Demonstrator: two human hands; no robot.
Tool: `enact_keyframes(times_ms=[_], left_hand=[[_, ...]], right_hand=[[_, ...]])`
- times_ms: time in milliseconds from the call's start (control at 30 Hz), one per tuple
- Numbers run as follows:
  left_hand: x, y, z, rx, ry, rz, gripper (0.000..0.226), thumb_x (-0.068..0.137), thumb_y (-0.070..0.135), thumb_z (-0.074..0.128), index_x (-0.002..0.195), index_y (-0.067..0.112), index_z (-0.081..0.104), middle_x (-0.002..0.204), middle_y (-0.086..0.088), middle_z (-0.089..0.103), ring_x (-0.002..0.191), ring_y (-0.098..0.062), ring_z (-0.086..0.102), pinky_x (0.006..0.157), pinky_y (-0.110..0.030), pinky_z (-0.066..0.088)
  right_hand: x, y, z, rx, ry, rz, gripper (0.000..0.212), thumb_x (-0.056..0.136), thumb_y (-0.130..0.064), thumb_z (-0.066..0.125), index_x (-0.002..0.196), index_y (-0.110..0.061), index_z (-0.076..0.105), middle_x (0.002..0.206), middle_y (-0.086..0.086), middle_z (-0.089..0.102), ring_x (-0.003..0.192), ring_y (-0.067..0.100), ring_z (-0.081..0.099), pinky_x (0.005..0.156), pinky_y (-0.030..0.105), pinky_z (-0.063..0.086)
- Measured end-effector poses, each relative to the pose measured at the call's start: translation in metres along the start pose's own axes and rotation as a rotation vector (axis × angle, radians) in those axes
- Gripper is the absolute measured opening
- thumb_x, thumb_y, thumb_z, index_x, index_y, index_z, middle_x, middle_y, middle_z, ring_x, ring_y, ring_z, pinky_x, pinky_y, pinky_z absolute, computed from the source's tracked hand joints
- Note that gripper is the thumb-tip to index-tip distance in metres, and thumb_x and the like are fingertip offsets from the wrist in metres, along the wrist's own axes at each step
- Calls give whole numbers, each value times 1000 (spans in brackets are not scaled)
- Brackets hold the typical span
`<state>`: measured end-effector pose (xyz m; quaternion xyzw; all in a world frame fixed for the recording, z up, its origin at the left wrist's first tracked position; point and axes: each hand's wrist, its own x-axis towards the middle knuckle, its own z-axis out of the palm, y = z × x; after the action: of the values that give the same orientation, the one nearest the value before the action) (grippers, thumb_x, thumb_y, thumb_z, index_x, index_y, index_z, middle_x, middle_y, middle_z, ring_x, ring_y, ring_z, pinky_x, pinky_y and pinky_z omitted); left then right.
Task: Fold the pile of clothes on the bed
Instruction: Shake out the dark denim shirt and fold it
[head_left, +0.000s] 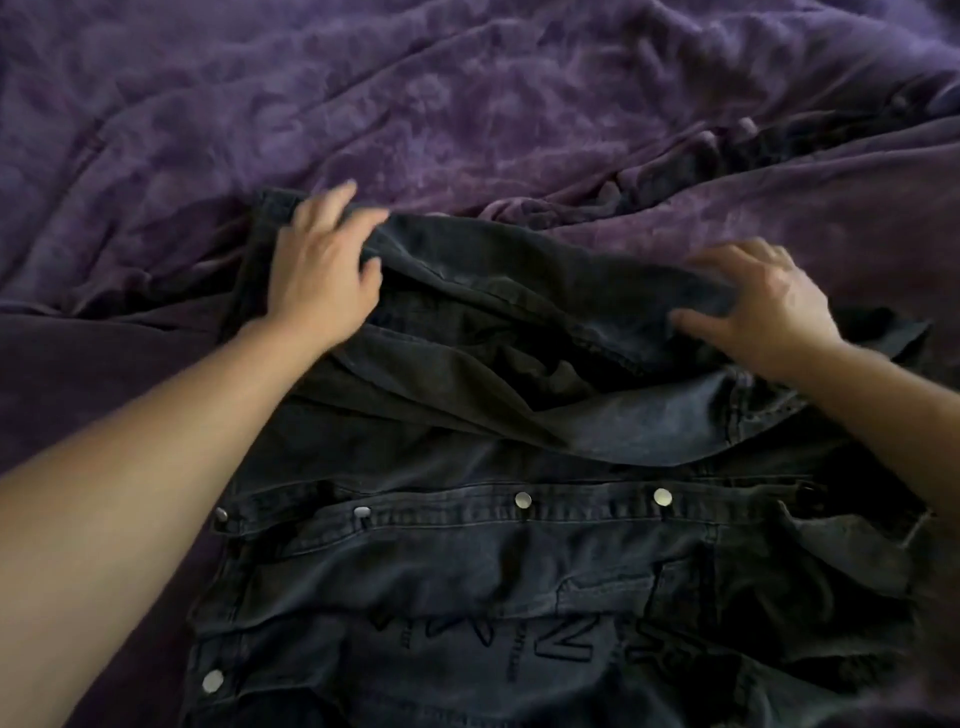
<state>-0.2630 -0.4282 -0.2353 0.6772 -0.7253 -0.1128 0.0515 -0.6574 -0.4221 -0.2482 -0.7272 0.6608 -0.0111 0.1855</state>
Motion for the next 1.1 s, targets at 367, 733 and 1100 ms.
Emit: enact_keyframes(times_ms=[367,733,1100], left_hand=[[56,28,31,399,-575,22,74,71,24,75,133,38,37,129,-11,49,124,-35,34,108,-49,23],[-137,28,-85,381,-148,179,51,59,-2,76,106,6,60,80,-18,65,73,-39,63,55,-41,45],[-382,19,15,320,-495,-73,44,76,4,63,118,16,53,119,-6,42,105,-25,48,59,-36,45]], right_hand=[[-44,13,-15,58,-26,-197,23,75,-34,78,87,-24,61,61,0,53,65,36,63,59,36,48],[-174,-4,-40,41,181,-315,37,63,-18,87,81,-15,55,52,3,56,44,30,58,43,28,39],[-381,-3,61,-34,-234,-349,32,67,-12,65,93,-23,51,79,1,55,70,26,61,45,29,42]])
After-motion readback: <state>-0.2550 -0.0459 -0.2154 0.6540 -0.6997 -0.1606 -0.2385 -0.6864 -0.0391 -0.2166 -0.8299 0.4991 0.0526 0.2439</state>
